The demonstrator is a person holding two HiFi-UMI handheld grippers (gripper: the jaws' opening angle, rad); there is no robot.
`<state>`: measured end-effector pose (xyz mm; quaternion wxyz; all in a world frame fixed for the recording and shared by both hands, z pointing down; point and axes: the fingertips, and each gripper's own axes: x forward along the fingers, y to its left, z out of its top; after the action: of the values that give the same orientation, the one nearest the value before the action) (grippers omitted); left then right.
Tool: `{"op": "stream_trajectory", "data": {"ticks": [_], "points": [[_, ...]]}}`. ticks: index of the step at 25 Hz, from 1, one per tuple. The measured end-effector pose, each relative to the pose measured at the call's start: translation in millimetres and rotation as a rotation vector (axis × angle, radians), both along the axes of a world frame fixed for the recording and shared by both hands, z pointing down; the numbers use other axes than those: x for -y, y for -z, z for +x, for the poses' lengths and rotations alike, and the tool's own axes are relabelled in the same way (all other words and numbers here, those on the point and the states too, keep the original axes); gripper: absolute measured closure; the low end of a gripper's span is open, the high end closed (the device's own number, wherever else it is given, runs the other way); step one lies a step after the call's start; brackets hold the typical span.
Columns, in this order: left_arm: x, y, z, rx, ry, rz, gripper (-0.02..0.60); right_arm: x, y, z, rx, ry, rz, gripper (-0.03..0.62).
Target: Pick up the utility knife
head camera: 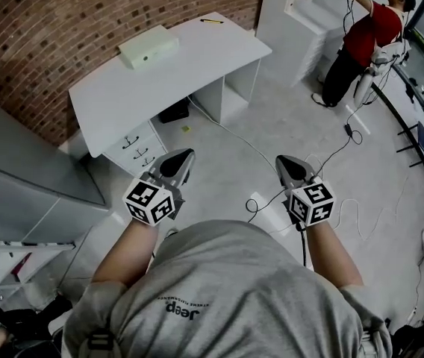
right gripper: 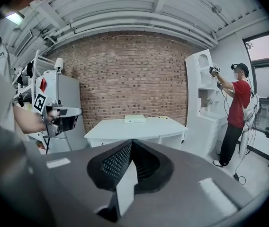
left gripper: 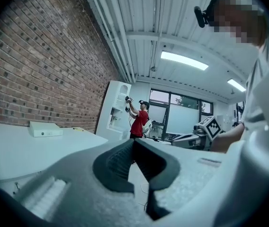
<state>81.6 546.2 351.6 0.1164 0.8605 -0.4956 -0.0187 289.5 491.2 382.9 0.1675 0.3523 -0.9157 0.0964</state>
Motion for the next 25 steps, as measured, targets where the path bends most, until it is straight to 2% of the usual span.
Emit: {"op": "stream_trajectory", "data": {"ticks": [6, 13, 19, 25], "points": [[17, -2, 33, 0.001, -0.018, -0.009, 0.581, 15, -1, 28, 0.002, 0.009, 0.001, 0.585], [76, -12, 21, -0.012, -0.044, -0.008, 0.581, 65, -19, 16, -0.004, -0.005, -0.028, 0.585], [187, -23, -23, -0.038, -0.102, 0.006, 0.581, 156, -24, -28, -0.020, -0.033, -0.012, 0.585], [322, -4, -76, -0.038, -0.183, 0.027, 0.581, 276, -1, -86, 0.020, -0.094, 0.008, 0.585]]}}
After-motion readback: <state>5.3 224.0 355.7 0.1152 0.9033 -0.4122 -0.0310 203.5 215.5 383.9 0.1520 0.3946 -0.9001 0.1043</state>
